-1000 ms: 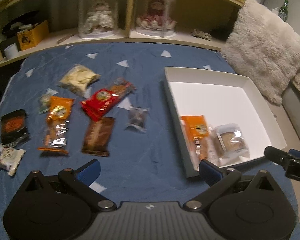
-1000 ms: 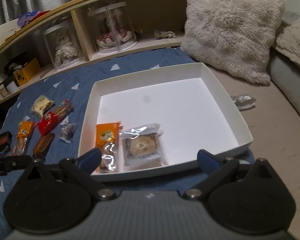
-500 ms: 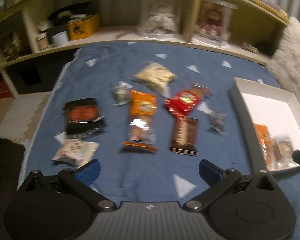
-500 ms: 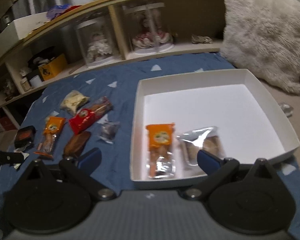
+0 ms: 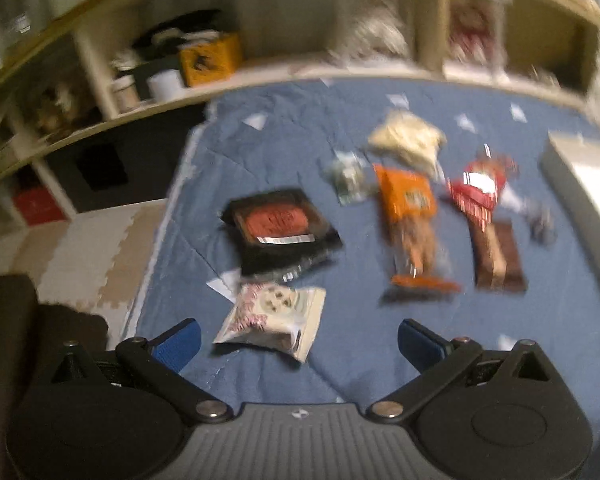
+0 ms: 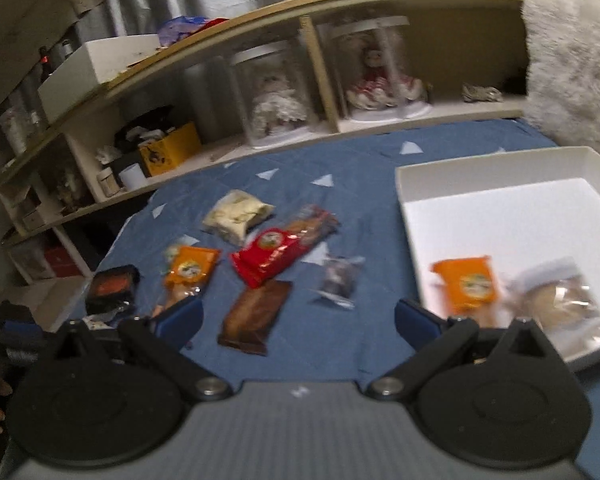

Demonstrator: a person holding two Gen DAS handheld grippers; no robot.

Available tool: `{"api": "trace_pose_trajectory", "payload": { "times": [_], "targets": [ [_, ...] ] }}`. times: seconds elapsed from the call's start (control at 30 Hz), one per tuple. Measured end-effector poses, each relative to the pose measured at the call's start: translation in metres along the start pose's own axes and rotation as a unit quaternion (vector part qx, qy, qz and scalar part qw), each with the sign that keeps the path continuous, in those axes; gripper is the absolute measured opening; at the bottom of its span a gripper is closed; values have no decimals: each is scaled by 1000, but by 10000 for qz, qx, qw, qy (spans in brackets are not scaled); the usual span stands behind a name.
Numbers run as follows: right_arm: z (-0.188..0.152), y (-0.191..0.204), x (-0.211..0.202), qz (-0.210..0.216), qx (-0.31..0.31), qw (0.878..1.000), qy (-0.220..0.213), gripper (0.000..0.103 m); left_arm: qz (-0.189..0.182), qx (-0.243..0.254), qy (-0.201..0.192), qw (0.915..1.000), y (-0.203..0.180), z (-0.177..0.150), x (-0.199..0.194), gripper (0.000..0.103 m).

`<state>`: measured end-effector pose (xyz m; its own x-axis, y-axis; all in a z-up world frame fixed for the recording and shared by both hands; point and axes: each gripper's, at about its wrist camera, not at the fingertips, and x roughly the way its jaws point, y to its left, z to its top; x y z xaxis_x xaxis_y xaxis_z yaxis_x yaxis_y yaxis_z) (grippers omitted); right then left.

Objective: Organize snacks
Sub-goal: 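Grasp the brown chocolate bar pack with the right tool while the left tool grasps the white printed pack, then carry the brown pack with the right tool while the left tool carries the white pack to the tray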

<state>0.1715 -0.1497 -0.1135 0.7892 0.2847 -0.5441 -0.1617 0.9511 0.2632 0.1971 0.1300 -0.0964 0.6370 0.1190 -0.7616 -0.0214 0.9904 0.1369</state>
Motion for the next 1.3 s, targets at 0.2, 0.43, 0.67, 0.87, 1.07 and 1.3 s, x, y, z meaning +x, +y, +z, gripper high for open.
{"api": "trace_pose_trajectory", "payload": {
  "times": [0.2,0.43,0.67,0.87,1.07,1.3],
  "targets": [
    [-12,19,49,23,-209,9992,334,103,27,623,-150,9979,-2,-4,14,103],
    [-19,7,85,553,375,9957,642,68,-74,466,-504,9976,6,4,21,103],
    [-23,7,95,817,404,9917,910,31,-145,469,-256,9985,8,5,36,103],
    [-20,12,90,953,52,9893,1106,10,-321,182,-234,9990,16,7,34,103],
    [-10,0,60,740,-279,9871,1389,8,-298,-2,-218,9993,22,5,35,94],
    [-4,-16,37,397,-205,9883,1458,43,-313,0,-47,9995,25,1,42,75]
  ]
}}
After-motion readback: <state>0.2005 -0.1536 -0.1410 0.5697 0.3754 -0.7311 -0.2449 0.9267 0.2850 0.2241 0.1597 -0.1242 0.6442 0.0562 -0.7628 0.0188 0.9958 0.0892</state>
